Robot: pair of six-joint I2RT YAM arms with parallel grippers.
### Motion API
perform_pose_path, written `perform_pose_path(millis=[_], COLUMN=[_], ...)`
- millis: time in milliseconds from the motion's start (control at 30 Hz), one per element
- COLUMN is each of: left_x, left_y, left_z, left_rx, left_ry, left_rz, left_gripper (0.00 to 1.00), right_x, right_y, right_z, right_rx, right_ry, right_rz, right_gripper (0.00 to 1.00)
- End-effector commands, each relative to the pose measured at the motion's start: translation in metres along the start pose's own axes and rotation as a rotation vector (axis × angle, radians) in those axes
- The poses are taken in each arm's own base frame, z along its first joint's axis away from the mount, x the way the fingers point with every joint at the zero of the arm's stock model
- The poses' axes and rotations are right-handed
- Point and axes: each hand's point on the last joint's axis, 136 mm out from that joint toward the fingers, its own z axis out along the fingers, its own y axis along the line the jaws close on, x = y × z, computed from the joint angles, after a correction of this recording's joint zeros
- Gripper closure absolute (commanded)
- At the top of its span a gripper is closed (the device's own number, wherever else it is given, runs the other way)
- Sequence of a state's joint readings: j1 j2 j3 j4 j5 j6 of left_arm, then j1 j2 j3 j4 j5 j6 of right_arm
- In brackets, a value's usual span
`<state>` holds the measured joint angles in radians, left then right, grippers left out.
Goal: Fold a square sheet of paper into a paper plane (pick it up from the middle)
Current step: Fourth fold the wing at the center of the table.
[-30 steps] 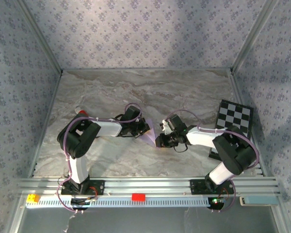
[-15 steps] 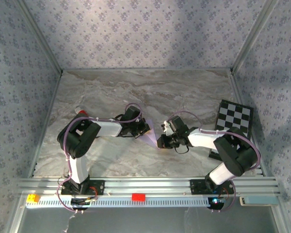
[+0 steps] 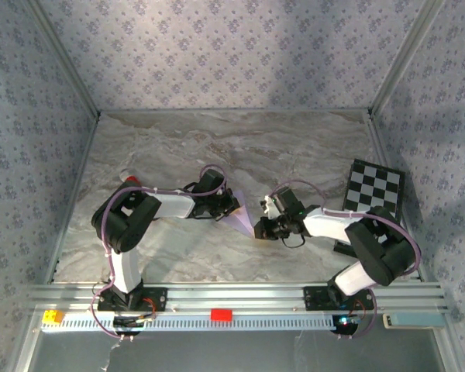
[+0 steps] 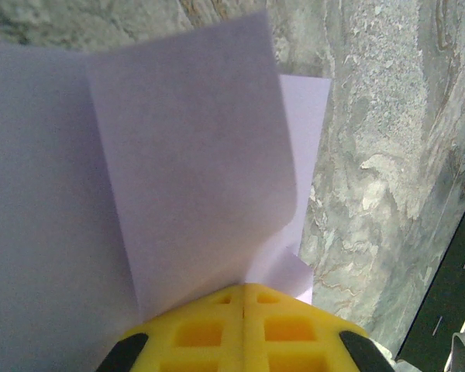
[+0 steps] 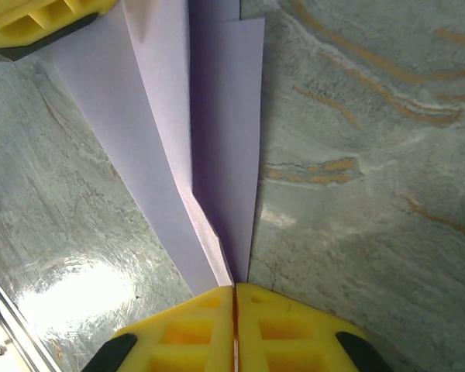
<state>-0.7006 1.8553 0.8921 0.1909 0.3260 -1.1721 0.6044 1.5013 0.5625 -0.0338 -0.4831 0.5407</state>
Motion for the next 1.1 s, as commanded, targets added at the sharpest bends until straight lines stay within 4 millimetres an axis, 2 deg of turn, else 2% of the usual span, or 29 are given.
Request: perform_pose_path(millis=[0, 67, 167, 467, 533, 600, 700, 967, 1067], left_x=[0.005, 0.005, 0.004, 0.006, 0.007, 0.006, 0.007, 0.008, 0.008], left_y=[0.045, 0.045, 0.045, 0.044, 0.044, 0.043, 0.042, 0.043, 0.042], left_z=[0.008, 0.008, 0.007, 0.006, 0.007, 0.007, 0.007, 0.008, 0.007], left_rx=[-0.135, -0.133, -0.133, -0.134, -0.134, -0.132, -0.132, -0.130, -0.128], left_ry=[0.003, 0.002, 0.001, 0.003, 0.004, 0.004, 0.004, 0.009, 0.008], left_rz=[-0.047, -0.046, -0.045, -0.037, -0.035, -0.035, -0.032, -0.033, -0.032], left_gripper=[0.95, 0.95, 0.95, 0.95, 0.95, 0.95, 0.95, 0.95, 0.95], right_x=[0.043, 0.044, 0.040, -0.014, -0.024, -0.034, -0.044, -0.046, -0.045], right_y=[-0.023, -0.021, -0.015, 0.022, 0.033, 0.046, 0.056, 0.047, 0.046], right_z=[0.003, 0.003, -0.002, -0.037, -0.037, -0.033, -0.020, 0.012, 0.007], right_rx=[0.066, 0.053, 0.040, -0.067, -0.116, -0.166, -0.189, -0.126, -0.120], right_ry=[0.145, 0.154, 0.141, -0.034, -0.040, -0.027, -0.004, 0.057, 0.042], right_rz=[0.069, 0.060, 0.047, 0.042, 0.036, 0.031, 0.021, 0.053, 0.057], right_gripper=[0.91, 0.91, 0.84, 0.71, 0.75, 0.85, 0.93, 0.97, 0.98])
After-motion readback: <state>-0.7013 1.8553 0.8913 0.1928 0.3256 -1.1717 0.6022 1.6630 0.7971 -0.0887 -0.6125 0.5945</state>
